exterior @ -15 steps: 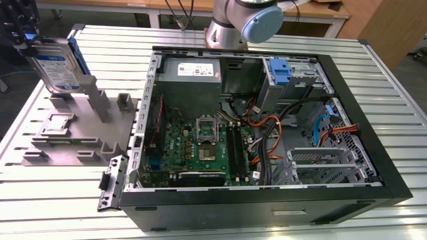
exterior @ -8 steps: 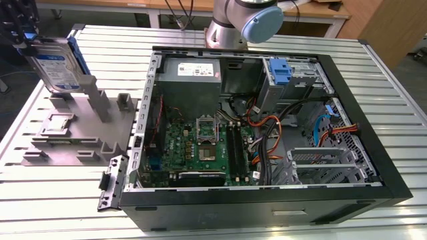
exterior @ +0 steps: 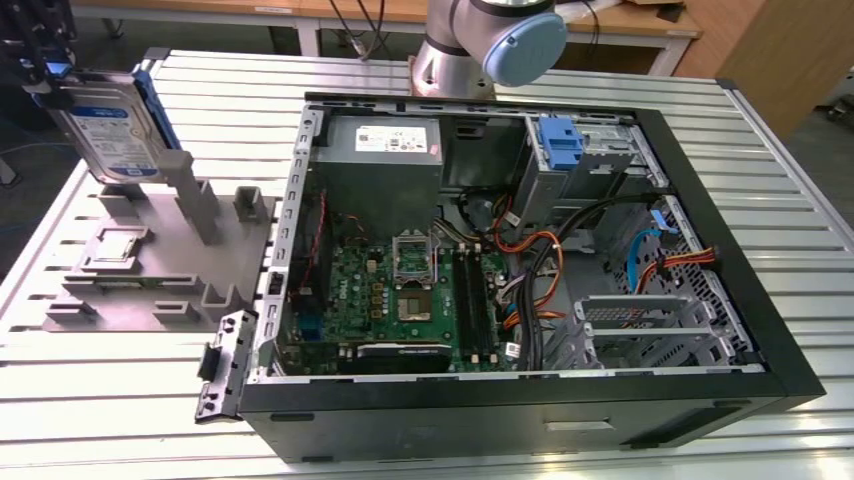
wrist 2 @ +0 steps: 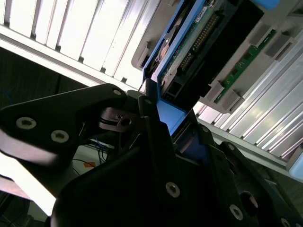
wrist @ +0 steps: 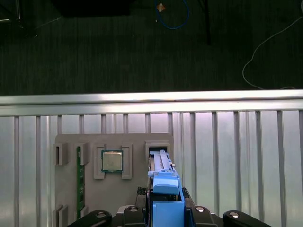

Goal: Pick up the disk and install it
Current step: 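Pick up the disk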

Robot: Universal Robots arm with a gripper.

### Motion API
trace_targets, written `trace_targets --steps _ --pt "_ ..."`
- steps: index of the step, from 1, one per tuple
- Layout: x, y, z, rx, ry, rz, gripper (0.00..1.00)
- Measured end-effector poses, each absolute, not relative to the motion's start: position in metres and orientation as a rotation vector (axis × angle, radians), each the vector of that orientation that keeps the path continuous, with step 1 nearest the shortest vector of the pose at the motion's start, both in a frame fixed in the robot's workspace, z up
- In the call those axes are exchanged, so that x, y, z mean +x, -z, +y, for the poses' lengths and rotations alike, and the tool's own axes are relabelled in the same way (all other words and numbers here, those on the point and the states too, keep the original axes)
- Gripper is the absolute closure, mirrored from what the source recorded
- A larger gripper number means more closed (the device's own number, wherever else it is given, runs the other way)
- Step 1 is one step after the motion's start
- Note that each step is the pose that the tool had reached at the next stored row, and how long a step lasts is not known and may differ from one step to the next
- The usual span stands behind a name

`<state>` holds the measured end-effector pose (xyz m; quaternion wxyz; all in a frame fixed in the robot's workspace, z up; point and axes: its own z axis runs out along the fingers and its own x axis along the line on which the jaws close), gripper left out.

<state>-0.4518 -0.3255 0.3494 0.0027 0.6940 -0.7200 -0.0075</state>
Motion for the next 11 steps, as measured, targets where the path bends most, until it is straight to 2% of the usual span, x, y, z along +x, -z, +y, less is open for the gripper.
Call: trace_targets --steps 11 --pt "-0.4518 -0.3531 -0.3255 2.176 0.023 -2.258 0.64"
